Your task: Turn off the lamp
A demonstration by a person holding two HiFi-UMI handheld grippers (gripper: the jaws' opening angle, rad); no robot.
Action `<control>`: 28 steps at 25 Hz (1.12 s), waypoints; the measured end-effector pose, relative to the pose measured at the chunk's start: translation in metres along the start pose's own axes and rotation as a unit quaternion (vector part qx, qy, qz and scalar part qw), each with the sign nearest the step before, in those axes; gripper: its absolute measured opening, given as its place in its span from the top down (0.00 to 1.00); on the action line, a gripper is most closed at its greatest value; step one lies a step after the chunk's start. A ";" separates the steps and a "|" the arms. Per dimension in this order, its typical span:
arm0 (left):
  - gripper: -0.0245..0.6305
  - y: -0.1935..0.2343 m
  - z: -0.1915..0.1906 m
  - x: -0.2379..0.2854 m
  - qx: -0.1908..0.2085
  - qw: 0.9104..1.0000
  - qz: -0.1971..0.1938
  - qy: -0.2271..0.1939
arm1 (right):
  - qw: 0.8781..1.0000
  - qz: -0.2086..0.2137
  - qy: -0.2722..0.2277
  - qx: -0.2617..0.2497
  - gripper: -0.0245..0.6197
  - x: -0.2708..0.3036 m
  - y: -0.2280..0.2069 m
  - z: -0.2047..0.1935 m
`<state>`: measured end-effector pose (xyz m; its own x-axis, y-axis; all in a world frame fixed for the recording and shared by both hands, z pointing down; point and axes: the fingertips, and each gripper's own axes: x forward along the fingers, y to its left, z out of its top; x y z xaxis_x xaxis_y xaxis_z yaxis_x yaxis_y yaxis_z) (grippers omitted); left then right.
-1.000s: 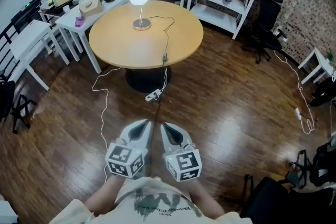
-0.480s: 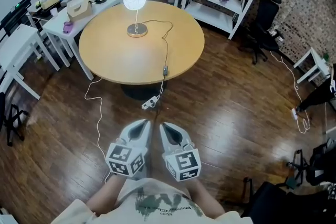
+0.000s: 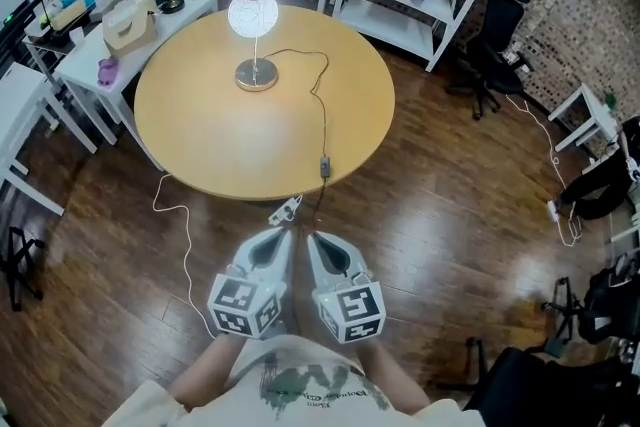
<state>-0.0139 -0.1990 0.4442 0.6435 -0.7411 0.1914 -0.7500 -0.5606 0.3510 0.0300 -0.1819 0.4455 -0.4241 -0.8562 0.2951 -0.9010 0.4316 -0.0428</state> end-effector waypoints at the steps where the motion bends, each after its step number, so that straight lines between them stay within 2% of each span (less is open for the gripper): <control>1: 0.96 0.006 0.002 0.004 -0.001 1.000 -0.002 0.001 | 1.000 -0.002 0.001 0.000 0.96 0.008 -0.001 0.002; 8: 0.96 0.052 0.020 0.025 0.007 1.000 -0.005 0.007 | 1.000 -0.015 0.001 0.004 0.96 0.055 -0.003 0.016; 13: 0.96 0.063 0.019 0.043 0.010 1.000 -0.002 0.012 | 1.000 -0.023 0.005 0.007 0.96 0.071 -0.018 0.011; 18: 0.96 0.069 0.011 0.065 0.009 1.000 0.001 0.022 | 0.999 -0.028 0.012 0.008 0.96 0.089 -0.045 -0.001; 24: 0.96 0.074 0.004 0.107 0.021 1.000 0.011 0.012 | 0.999 -0.030 0.019 -0.001 0.96 0.116 -0.091 -0.016; 28: 0.96 0.081 -0.011 0.134 0.016 0.999 0.021 0.031 | 0.999 -0.024 0.034 -0.004 0.96 0.137 -0.117 -0.027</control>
<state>0.0137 -0.3398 0.5086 0.6181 -0.7410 0.2624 -0.7811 -0.5414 0.3111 0.0797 -0.3420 0.5164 -0.3729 -0.8551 0.3602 -0.9193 0.3930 -0.0188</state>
